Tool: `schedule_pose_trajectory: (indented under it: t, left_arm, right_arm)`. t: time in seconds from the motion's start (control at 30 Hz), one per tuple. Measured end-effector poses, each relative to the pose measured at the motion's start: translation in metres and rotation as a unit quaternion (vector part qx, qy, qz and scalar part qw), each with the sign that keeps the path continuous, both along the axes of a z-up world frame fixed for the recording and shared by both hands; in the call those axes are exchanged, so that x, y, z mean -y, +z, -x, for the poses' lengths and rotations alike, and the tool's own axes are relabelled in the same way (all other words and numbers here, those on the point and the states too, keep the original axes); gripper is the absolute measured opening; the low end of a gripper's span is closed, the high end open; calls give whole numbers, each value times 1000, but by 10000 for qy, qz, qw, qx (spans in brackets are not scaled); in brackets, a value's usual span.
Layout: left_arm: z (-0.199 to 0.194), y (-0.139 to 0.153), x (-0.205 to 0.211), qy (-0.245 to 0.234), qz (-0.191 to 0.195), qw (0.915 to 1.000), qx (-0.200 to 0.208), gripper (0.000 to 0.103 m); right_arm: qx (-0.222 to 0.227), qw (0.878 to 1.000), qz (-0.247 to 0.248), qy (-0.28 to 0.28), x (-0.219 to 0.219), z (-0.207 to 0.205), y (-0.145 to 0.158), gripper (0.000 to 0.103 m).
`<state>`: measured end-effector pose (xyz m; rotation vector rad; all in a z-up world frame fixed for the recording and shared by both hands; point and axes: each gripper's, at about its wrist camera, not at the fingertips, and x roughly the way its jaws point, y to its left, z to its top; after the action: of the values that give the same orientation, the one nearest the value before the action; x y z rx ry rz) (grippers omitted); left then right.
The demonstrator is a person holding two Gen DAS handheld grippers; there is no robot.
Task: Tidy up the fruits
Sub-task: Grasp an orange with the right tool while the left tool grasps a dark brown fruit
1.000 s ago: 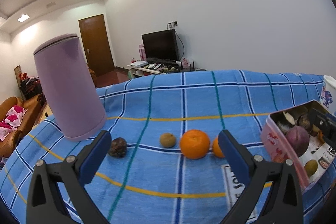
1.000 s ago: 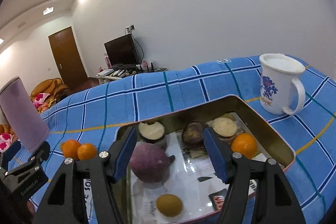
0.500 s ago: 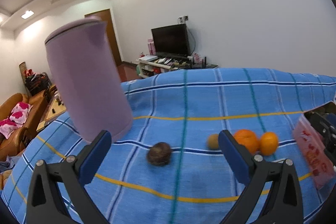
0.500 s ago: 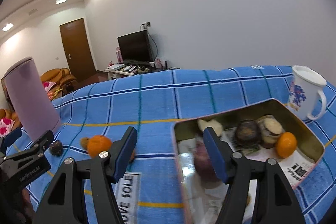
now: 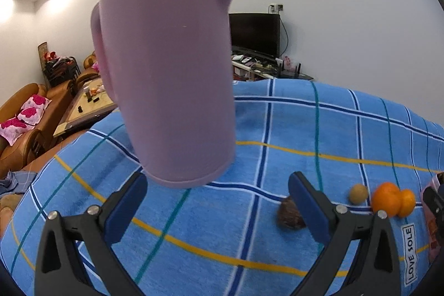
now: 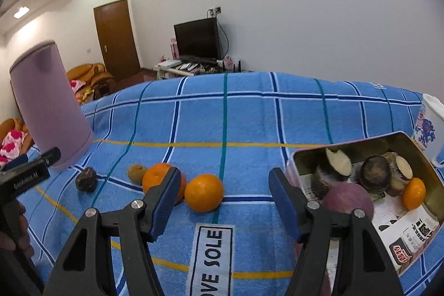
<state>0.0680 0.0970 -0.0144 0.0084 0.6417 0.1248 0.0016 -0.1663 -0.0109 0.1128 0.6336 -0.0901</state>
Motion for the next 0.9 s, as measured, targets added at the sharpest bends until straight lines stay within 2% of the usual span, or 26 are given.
schedule_pose_trajectory:
  t: [0.13, 0.23, 0.37, 0.53, 0.7, 0.8, 0.9]
  left_arm:
    - [-5, -6, -11, 56, 27, 9999, -150, 103]
    - [-9, -10, -15, -38, 223, 9993, -283, 103]
    - [-10, -10, -1, -388, 323, 9981, -342, 103]
    - [-16, -14, 23, -622, -78, 9973, -394, 103]
    - [-28, -22, 36, -713, -193, 9954, -607, 103]
    - [-32, -24, 42, -815, -208, 9943, -654, 103]
    - [-36, -27, 41, -973, -18, 9917, -836, 103]
  right_arm:
    - [-222, 9996, 61, 148, -4, -6, -6, 55]
    - [-522, 9983, 28, 248, -7, -17, -14, 51]
    - [-759, 9966, -79, 309, -6, -26, -21, 51]
    - [-922, 9949, -41, 414, -12, -33, -26, 49]
    - [-971, 9941, -187, 447, -10, -39, -29, 48]
    - [-1135, 9920, -263, 484, -11, -46, -35, 47]
    - [-1253, 9900, -389, 520, -11, -52, -40, 47]
